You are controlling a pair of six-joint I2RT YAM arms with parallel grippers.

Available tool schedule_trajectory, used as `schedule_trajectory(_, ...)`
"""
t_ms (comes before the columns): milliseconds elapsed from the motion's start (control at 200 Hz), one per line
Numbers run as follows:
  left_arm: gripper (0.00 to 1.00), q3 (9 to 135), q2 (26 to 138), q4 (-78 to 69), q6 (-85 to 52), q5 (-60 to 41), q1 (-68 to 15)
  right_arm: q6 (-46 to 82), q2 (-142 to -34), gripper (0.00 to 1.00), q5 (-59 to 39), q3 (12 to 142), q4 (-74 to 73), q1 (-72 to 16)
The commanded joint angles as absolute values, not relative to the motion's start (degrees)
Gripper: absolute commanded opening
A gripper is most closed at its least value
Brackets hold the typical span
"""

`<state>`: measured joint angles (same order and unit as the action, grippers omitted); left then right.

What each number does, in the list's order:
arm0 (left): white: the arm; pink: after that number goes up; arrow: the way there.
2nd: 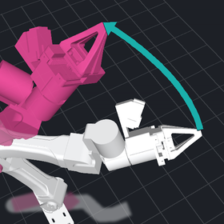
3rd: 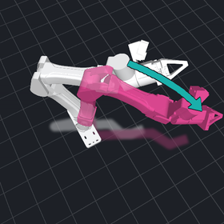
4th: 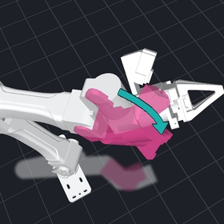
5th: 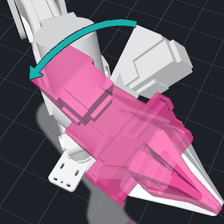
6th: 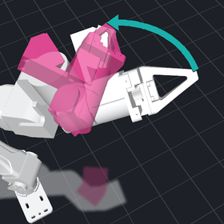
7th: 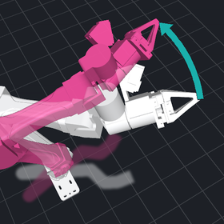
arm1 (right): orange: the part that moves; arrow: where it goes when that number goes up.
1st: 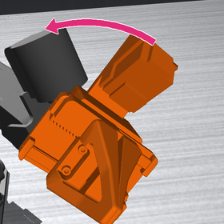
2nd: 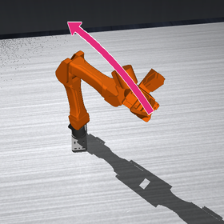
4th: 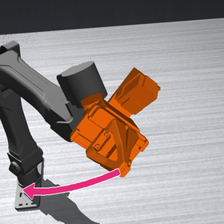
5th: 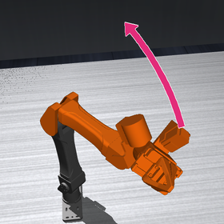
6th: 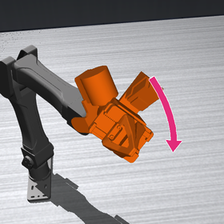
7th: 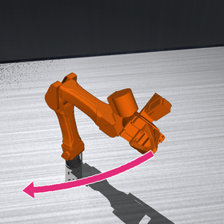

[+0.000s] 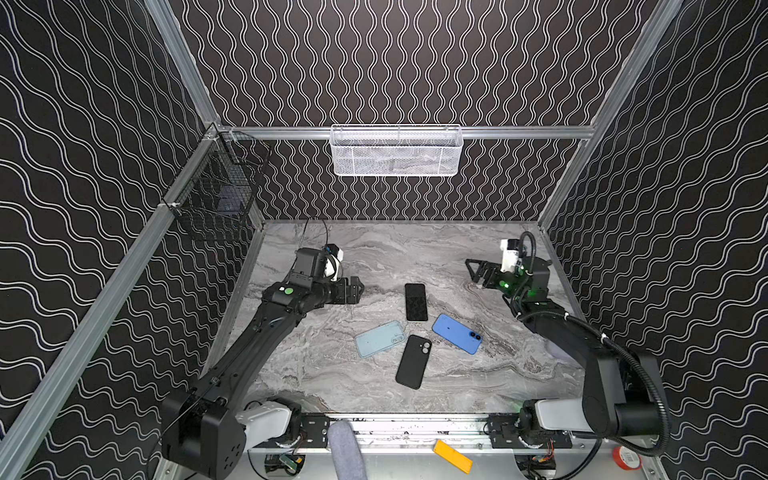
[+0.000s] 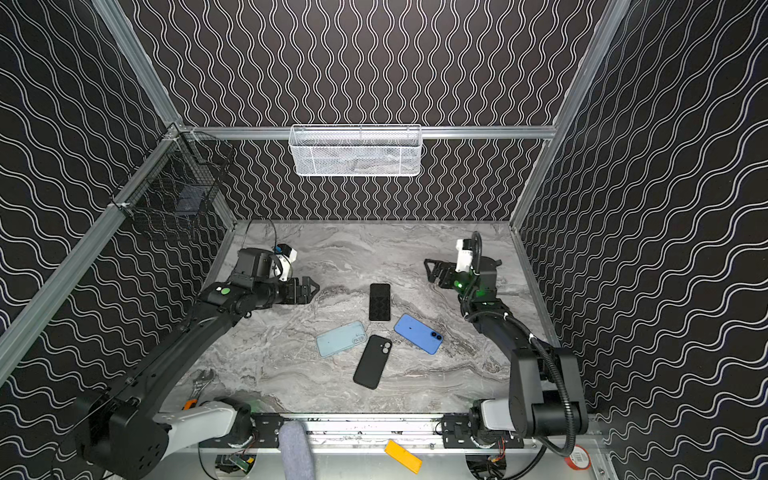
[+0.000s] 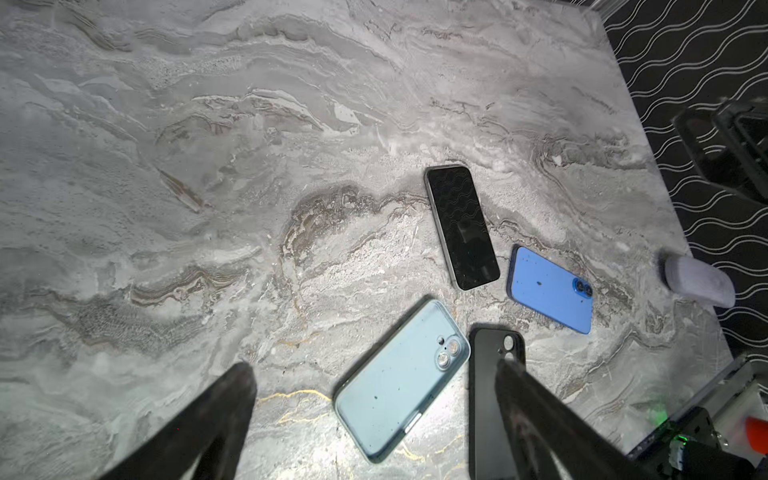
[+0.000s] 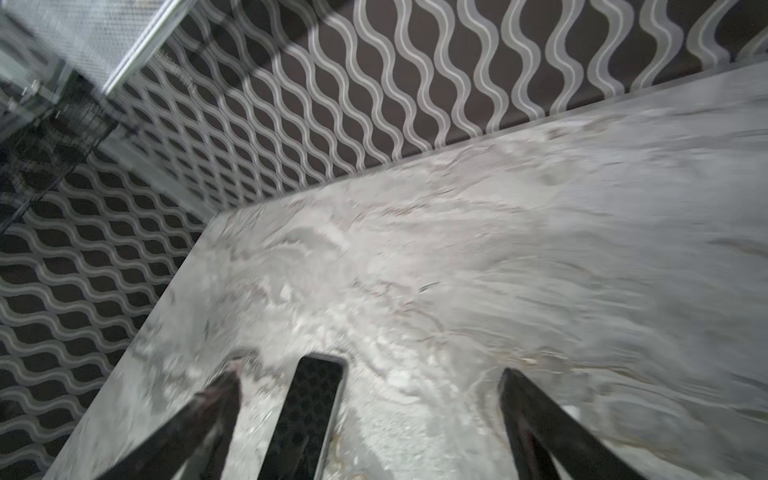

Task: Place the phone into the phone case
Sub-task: 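Raise both arms and move the right gripper toward the black phone, then lower the right gripper over the black phone and close on it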

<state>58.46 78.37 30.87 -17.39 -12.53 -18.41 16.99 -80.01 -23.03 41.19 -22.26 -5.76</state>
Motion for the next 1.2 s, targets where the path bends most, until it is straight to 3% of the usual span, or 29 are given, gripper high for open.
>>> schedule_trajectory(0,0.95,58.02,78.93,28.75,-15.66,-14.1,-18.54,11.88,-81.22,0.99,-22.52,43.89,-14.37,-9.23)
schedule_trajectory(651,0.95,57.71,80.88,29.93,-17.81,-12.36,-18.72,16.54,-80.05,0.99,-9.29,49.38,9.0,-20.95)
schedule_trajectory(936,0.94,58.01,81.03,31.46,-18.0,-9.43,-18.69,16.11,-85.59,0.99,-2.66,54.08,14.36,-30.29)
schedule_trajectory(1191,0.94,57.96,81.3,31.66,-18.35,-9.17,-18.72,15.89,-88.44,0.92,-2.1,56.03,12.19,-32.71)
